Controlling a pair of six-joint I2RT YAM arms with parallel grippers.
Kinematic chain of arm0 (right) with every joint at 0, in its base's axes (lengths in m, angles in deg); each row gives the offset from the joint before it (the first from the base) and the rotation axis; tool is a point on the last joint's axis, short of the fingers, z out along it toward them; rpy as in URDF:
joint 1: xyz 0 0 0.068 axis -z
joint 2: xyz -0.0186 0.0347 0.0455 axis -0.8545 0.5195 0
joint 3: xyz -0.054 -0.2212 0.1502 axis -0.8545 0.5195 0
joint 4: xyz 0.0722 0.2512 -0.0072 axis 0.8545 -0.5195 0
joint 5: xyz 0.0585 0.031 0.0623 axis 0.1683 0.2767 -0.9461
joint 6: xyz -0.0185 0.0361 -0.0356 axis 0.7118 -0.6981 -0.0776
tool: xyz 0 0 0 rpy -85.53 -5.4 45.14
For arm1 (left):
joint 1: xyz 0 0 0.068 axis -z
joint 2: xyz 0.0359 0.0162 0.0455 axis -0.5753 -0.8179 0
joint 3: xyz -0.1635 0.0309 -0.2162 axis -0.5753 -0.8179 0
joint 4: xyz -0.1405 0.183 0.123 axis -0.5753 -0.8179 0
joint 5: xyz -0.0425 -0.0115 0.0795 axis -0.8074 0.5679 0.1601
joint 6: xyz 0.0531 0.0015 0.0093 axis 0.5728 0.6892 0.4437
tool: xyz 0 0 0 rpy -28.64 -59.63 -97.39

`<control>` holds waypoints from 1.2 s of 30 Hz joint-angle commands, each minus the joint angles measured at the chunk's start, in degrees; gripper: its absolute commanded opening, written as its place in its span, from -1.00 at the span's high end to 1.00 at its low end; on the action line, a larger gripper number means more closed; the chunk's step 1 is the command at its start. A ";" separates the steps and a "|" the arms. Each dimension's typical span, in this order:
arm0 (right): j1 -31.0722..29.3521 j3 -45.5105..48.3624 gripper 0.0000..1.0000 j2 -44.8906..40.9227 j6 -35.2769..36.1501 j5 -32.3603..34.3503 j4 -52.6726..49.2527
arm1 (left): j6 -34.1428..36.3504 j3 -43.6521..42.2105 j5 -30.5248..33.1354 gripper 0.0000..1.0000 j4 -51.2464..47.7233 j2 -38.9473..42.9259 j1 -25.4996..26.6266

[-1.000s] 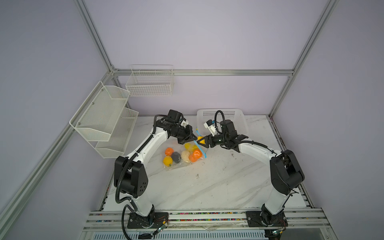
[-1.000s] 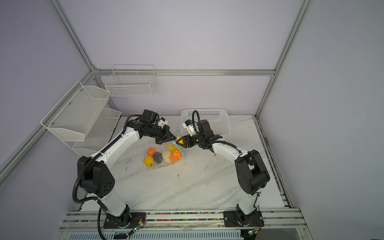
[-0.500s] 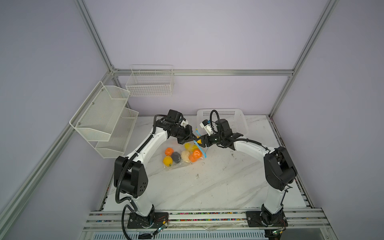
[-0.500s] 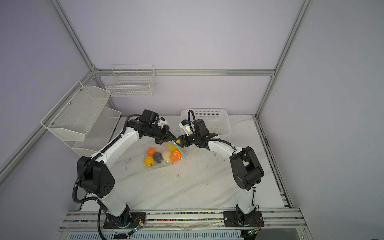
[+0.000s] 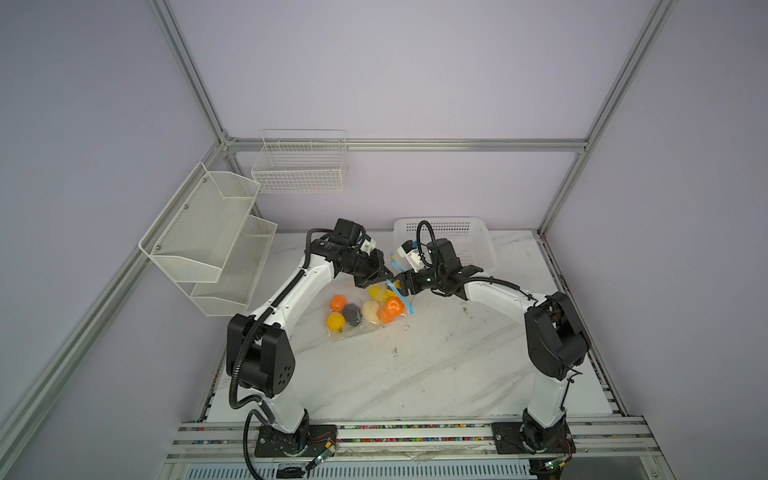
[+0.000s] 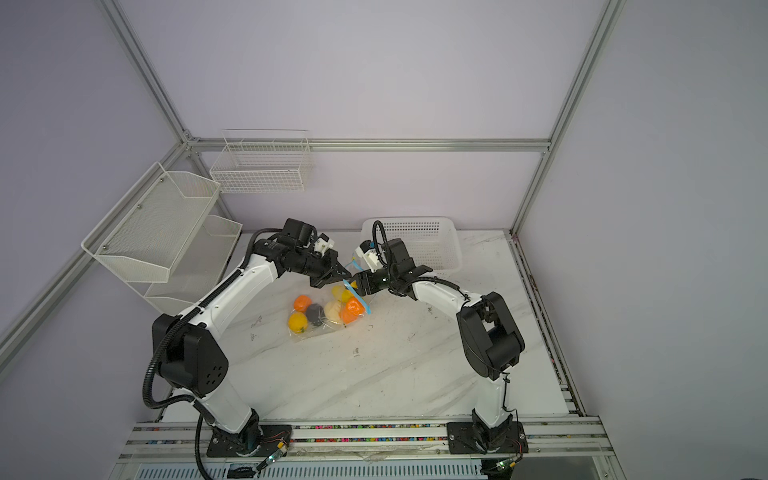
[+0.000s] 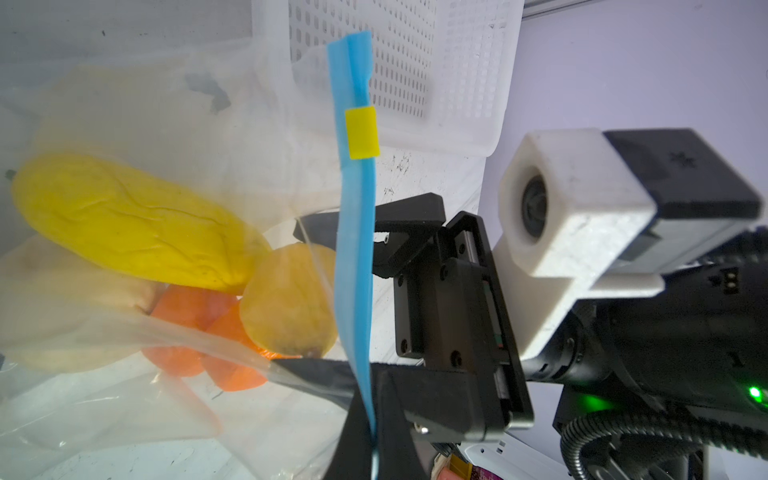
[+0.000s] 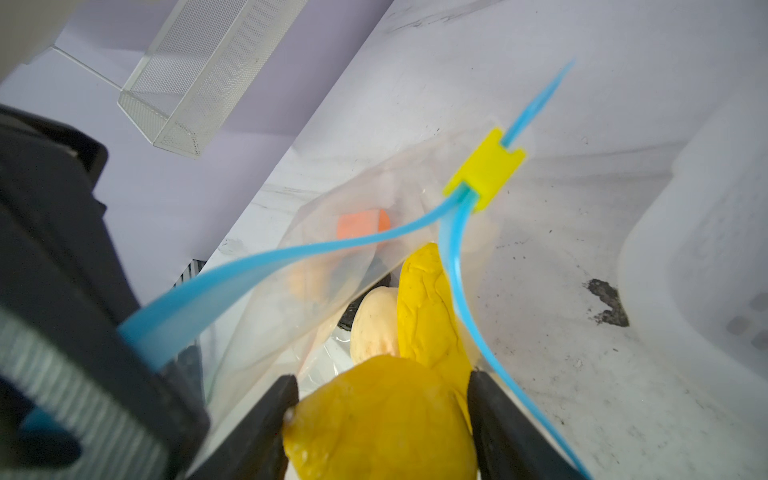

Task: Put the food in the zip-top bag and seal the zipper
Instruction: 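Lower the yellow pear into the bag mouth beside the left gripper and open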

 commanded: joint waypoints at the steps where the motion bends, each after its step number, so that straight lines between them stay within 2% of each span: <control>1: -0.85 -1.56 -0.41 -1.86 0.66 0.77 -0.40 | 0.57 -0.45 -1.67 1.00 1.50 2.24 0.26; 10: -0.85 -3.02 -0.44 -5.40 -0.07 4.70 -3.69 | 0.81 -0.31 -1.67 1.00 1.50 2.15 0.23; 18: -0.85 -2.02 -0.41 -13.55 -1.79 17.43 -15.17 | 1.18 0.27 -2.06 1.00 1.56 0.79 0.10; 21: -0.82 -0.77 -0.41 -15.06 -7.41 25.33 -17.97 | 1.23 0.62 -2.26 1.00 1.48 0.57 0.09; 23: -0.67 -0.50 -0.41 -15.05 -10.10 27.00 -19.02 | 1.23 0.80 -2.25 1.00 1.53 0.66 0.09; 27: 0.22 -0.94 -0.41 -12.65 -14.57 25.68 -19.77 | 1.18 0.76 -2.42 1.00 1.48 0.79 0.09; 31: 2.37 -1.09 -0.35 -9.32 -18.58 18.79 -19.13 | 1.10 0.46 -2.35 1.00 1.42 1.07 0.09; 36: 3.10 0.10 -0.27 -6.54 -19.69 12.34 -16.20 | 1.18 0.54 -2.37 1.00 1.47 1.19 0.09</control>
